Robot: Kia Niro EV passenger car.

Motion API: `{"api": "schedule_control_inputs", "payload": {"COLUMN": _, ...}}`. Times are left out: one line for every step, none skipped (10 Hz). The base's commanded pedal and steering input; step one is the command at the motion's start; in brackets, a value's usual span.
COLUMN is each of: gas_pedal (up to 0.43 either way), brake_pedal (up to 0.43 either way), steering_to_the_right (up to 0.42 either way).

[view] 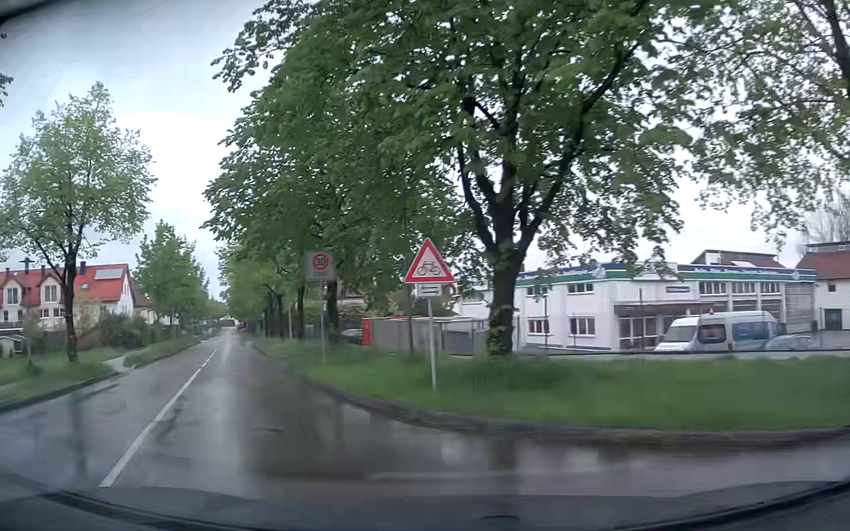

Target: Follow the waypoints while adhering to traffic rules and regulations

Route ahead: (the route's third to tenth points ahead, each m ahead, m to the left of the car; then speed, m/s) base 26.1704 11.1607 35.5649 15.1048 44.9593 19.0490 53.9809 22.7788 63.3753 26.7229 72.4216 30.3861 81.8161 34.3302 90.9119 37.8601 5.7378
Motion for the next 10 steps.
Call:
{"api": "schedule_control_inputs", "payload": {"gas_pedal": 0.189, "brake_pedal": 0.000, "steering_to_the_right": -0.287}}
{"api": "schedule_control_inputs", "payload": {"gas_pedal": 0.189, "brake_pedal": 0.000, "steering_to_the_right": -0.269}}
{"api": "schedule_control_inputs", "payload": {"gas_pedal": 0.189, "brake_pedal": 0.000, "steering_to_the_right": -0.259}}
{"api": "schedule_control_inputs", "payload": {"gas_pedal": 0.189, "brake_pedal": 0.000, "steering_to_the_right": -0.245}}
{"api": "schedule_control_inputs", "payload": {"gas_pedal": 0.189, "brake_pedal": 0.000, "steering_to_the_right": -0.231}}
{"api": "schedule_control_inputs", "payload": {"gas_pedal": 0.197, "brake_pedal": 0.000, "steering_to_the_right": -0.209}}
{"api": "schedule_control_inputs", "payload": {"gas_pedal": 0.197, "brake_pedal": 0.000, "steering_to_the_right": -0.189}}
{"api": "schedule_control_inputs", "payload": {"gas_pedal": 0.197, "brake_pedal": 0.000, "steering_to_the_right": -0.171}}
{"api": "schedule_control_inputs", "payload": {"gas_pedal": 0.197, "brake_pedal": 0.000, "steering_to_the_right": -0.155}}
{"api": "schedule_control_inputs", "payload": {"gas_pedal": 0.197, "brake_pedal": 0.000, "steering_to_the_right": -0.137}}
